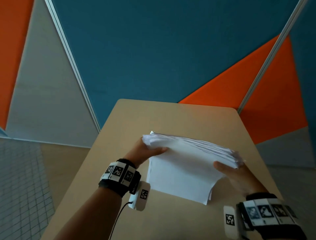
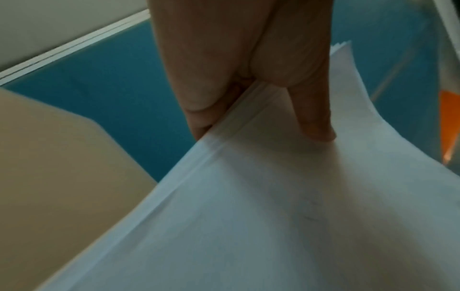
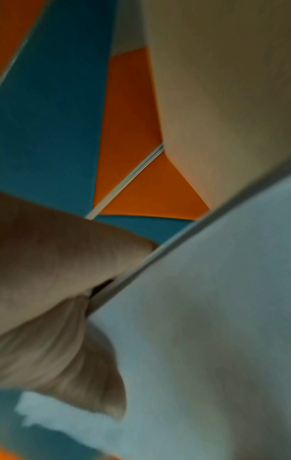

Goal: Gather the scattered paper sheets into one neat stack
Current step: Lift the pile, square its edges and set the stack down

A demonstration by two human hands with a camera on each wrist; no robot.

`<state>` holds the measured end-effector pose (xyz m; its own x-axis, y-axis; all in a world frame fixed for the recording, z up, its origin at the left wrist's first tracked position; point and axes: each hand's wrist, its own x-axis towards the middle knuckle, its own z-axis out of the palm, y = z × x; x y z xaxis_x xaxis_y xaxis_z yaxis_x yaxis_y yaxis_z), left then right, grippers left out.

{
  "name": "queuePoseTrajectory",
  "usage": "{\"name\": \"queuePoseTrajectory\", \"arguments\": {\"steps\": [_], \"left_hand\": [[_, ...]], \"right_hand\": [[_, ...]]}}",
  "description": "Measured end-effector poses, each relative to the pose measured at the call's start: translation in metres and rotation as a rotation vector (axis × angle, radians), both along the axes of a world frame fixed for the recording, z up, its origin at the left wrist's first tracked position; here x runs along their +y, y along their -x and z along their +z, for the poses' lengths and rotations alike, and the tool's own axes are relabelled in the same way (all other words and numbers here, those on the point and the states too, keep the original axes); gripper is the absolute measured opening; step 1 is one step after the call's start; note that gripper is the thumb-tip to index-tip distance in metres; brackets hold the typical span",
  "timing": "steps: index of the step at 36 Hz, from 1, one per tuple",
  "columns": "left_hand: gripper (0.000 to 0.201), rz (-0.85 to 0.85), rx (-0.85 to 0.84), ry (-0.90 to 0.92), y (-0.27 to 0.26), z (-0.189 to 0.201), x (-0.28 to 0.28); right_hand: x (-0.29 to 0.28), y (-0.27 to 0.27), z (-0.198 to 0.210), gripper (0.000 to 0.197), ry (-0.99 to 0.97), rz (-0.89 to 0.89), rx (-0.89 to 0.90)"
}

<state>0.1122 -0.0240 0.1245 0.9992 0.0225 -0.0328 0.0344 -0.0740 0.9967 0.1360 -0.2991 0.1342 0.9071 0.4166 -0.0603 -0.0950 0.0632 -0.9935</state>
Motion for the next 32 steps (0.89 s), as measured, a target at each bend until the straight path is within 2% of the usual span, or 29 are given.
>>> {"name": "queuePoseTrajectory", "arguments": {"steps": [1,2,4,9,12,15,17,19,20,21,23,25,27,30,32], "left_hand": [[0.029,-0.013,0.003,-0.029,-0.001,0.004,-0.003],[0.034,-0.016,-0.011,-0.055,-0.003,0.007,-0.005],[0.047,-0.014,-0.035,-0.046,-0.005,0.016,-0.009],[0.04,0.019,-0.117,0.036,-0.007,0.036,-0.006],[0.052,-0.017,-0.111,0.05,-0.006,0.031,-0.006],[0.063,0.039,-0.062,0.104,-0.002,0.022,-0.007],[0.054,0.042,-0.041,0.118,-0.001,0.019,-0.009],[0.033,0.066,-0.037,0.164,0.0,0.023,-0.012],[0.031,0.098,-0.037,0.192,-0.001,0.026,-0.015],[0.038,0.146,-0.038,0.216,-0.002,0.026,-0.017],[0.069,0.27,-0.023,0.246,-0.006,0.024,-0.02],[0.081,0.342,-0.018,0.28,-0.007,0.024,-0.024],[0.072,0.372,-0.021,0.287,-0.008,0.021,-0.025],[0.023,0.358,-0.032,0.255,-0.008,0.022,-0.024],[0.017,0.351,-0.044,0.24,-0.008,0.024,-0.023]], "right_hand": [[0.002,0.001,-0.001,0.032,0.054,-0.041,-0.009],[0.003,0.001,-0.002,0.028,0.109,-0.091,-0.032],[0.001,-0.001,0.0,0.028,0.166,-0.148,-0.068],[-0.001,0.001,0.024,0.037,0.164,-0.122,-0.247],[-0.002,-0.001,0.018,0.034,0.206,-0.052,-0.176],[0.003,-0.001,0.008,0.036,0.323,-0.024,-0.174],[0.006,0.002,0.004,0.036,0.282,-0.039,-0.19],[0.011,0.006,0.006,0.032,0.199,-0.068,-0.223],[0.013,0.007,0.007,0.032,0.18,-0.098,-0.263],[0.016,0.008,0.009,0.035,0.165,-0.134,-0.327],[0.022,0.01,0.012,0.048,0.18,-0.26,-0.531],[0.026,0.011,0.013,0.067,0.205,-0.402,-0.726],[0.027,0.012,0.015,0.062,0.294,-0.462,-0.921],[0.027,0.01,0.017,0.043,0.59,-0.41,-1.138],[0.025,0.01,0.017,0.035,0.705,-0.363,-1.172]]}}
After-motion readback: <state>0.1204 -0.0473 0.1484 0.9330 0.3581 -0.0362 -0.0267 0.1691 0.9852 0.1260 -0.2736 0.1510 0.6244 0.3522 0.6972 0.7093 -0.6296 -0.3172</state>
